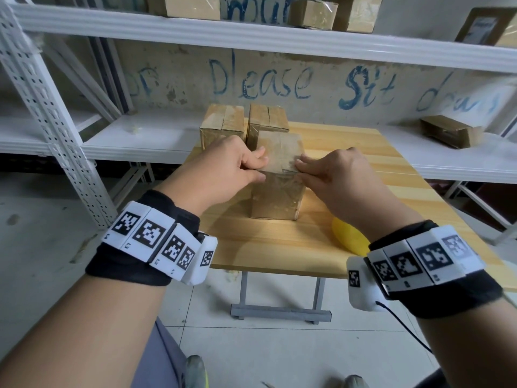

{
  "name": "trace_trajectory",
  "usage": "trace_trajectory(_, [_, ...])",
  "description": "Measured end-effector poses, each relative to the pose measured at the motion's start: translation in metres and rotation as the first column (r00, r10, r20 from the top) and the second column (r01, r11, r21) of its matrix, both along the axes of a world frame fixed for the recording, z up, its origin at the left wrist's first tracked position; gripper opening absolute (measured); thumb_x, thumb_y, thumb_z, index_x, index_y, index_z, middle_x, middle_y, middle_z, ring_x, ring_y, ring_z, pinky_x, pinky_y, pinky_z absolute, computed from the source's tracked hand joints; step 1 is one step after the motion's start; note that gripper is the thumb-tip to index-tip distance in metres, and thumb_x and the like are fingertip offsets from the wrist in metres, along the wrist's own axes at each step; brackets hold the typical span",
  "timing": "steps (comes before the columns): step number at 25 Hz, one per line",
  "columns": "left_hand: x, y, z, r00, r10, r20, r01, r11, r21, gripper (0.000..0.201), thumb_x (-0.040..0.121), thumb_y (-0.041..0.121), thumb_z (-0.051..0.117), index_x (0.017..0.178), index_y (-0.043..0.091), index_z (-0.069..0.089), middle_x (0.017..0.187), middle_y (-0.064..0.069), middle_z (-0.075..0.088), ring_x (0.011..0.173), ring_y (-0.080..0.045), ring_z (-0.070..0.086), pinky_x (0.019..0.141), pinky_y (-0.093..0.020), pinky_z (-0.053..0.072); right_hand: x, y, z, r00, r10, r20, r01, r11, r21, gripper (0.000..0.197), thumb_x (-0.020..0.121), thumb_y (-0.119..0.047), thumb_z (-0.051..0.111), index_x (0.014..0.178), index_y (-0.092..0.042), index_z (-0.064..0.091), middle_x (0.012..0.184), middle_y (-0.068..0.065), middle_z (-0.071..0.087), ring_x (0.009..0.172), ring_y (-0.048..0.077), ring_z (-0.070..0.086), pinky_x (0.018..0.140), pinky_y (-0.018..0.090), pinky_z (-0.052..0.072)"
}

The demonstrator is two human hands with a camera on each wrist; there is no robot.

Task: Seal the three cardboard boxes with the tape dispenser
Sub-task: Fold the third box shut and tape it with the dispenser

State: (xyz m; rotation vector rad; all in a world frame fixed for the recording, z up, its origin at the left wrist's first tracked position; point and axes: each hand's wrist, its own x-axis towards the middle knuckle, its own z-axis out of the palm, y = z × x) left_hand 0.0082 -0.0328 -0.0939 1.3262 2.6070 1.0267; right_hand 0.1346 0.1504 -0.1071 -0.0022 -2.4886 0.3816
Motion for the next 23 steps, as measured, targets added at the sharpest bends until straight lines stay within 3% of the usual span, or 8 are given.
trace_trajectory(4, [0.001, -0.001, 0.001, 1.000, 0.001, 0.013, -0.001, 1.000, -0.001, 0.036, 0.095, 0.020, 0.070, 0.130, 0.025, 0.067, 0.146, 0.022, 0.050, 0.139, -0.004, 0.045, 0.121, -0.036, 0.031, 0.001, -0.009, 0.000, 0.994, -0.095, -0.048, 0.091, 0.992, -0.083, 0.017, 0.088, -0.018, 0.071, 0.101, -0.009, 0.077, 0.098, 0.004, 0.076, 0.099, 0.007, 0.070, 0.091, 0.020, 0.052])
trace_trajectory(9, [0.001, -0.001, -0.004, 0.999, 0.005, 0.036, -0.007, 0.998, 0.064, 0.039, 0.089, 0.018, 0.076, 0.127, 0.023, 0.069, 0.143, 0.019, 0.055, 0.129, 0.002, 0.054, 0.116, -0.026, 0.037, 0.001, -0.011, 0.001, 0.993, -0.120, -0.018, 0.116, 0.982, -0.149, 0.034, 0.077, -0.027, 0.082, 0.104, -0.007, 0.077, 0.096, 0.005, 0.077, 0.087, 0.010, 0.072, 0.084, 0.031, 0.058])
trace_trajectory(12, [-0.004, 0.000, -0.010, 0.994, -0.035, 0.104, 0.030, 0.998, 0.046, 0.061, 0.078, 0.006, 0.085, 0.134, 0.018, 0.063, 0.149, 0.013, 0.051, 0.129, -0.001, 0.055, 0.111, -0.026, 0.045, 0.000, -0.014, -0.001, 0.994, -0.106, -0.030, 0.106, 0.994, -0.010, 0.024, 0.076, -0.026, 0.082, 0.091, -0.009, 0.078, 0.078, 0.008, 0.074, 0.066, 0.020, 0.069, 0.067, 0.037, 0.058])
trace_trajectory(14, [-0.008, 0.004, -0.014, 0.996, -0.027, 0.083, 0.025, 0.999, 0.025, 0.073, 0.071, 0.000, 0.089, 0.136, 0.018, 0.061, 0.150, 0.007, 0.051, 0.132, -0.011, 0.054, 0.111, -0.033, 0.047, -0.001, -0.017, -0.001, 0.993, -0.121, 0.016, 0.118, 0.986, 0.118, 0.019, 0.079, -0.029, 0.076, 0.084, -0.011, 0.073, 0.070, 0.004, 0.067, 0.059, 0.022, 0.060, 0.058, 0.035, 0.054])
trace_trajectory(16, [-0.009, 0.009, -0.019, 1.000, 0.017, -0.004, -0.017, 0.999, 0.043, 0.073, 0.069, 0.000, 0.090, 0.133, 0.023, 0.064, 0.141, -0.002, 0.062, 0.126, -0.022, 0.061, 0.106, -0.043, 0.051, -0.002, -0.019, -0.001, 0.985, -0.151, 0.083, 0.133, 0.972, 0.193, 0.026, 0.078, -0.031, 0.077, 0.089, -0.010, 0.068, 0.078, 0.003, 0.062, 0.064, 0.022, 0.056, 0.057, 0.032, 0.049])
trace_trajectory(18, [-0.007, 0.012, -0.022, 0.996, 0.033, -0.077, -0.029, 0.998, 0.053, 0.066, 0.068, 0.000, 0.090, 0.124, 0.027, 0.068, 0.117, -0.004, 0.073, 0.104, -0.025, 0.071, 0.092, -0.047, 0.059, -0.003, -0.021, -0.002, 0.979, -0.174, 0.102, 0.149, 0.964, 0.219, 0.035, 0.074, -0.030, 0.081, 0.096, -0.008, 0.065, 0.089, 0.004, 0.057, 0.069, 0.024, 0.054, 0.058, 0.032, 0.045])
trace_trajectory(20, [-0.005, 0.011, -0.023, 0.993, 0.022, -0.113, -0.018, 0.999, 0.035, 0.067, 0.064, 0.005, 0.093, 0.119, 0.030, 0.065, 0.101, -0.001, 0.073, 0.091, -0.021, 0.073, 0.082, -0.045, 0.062, -0.003, -0.018, -0.002, 0.984, -0.159, 0.076, 0.145, 0.976, 0.166, 0.035, 0.070, -0.026, 0.084, 0.093, -0.006, 0.066, 0.090, 0.006, 0.056, 0.069, 0.025, 0.055, 0.060, 0.036, 0.048])
trace_trajectory(23, [-0.004, 0.010, -0.022, 0.994, 0.005, -0.107, 0.001, 0.999, 0.054, 0.063, 0.062, 0.000, 0.092, 0.114, 0.025, 0.064, 0.100, -0.003, 0.073, 0.092, -0.022, 0.073, 0.081, -0.046, 0.062, -0.006, -0.006, -0.005, 0.996, -0.093, 0.007, 0.093, 0.996, 0.011, 0.030, 0.069, -0.026, 0.087, 0.089, -0.006, 0.074, 0.086, 0.005, 0.061, 0.067, 0.022, 0.059, 0.062, 0.038, 0.054])
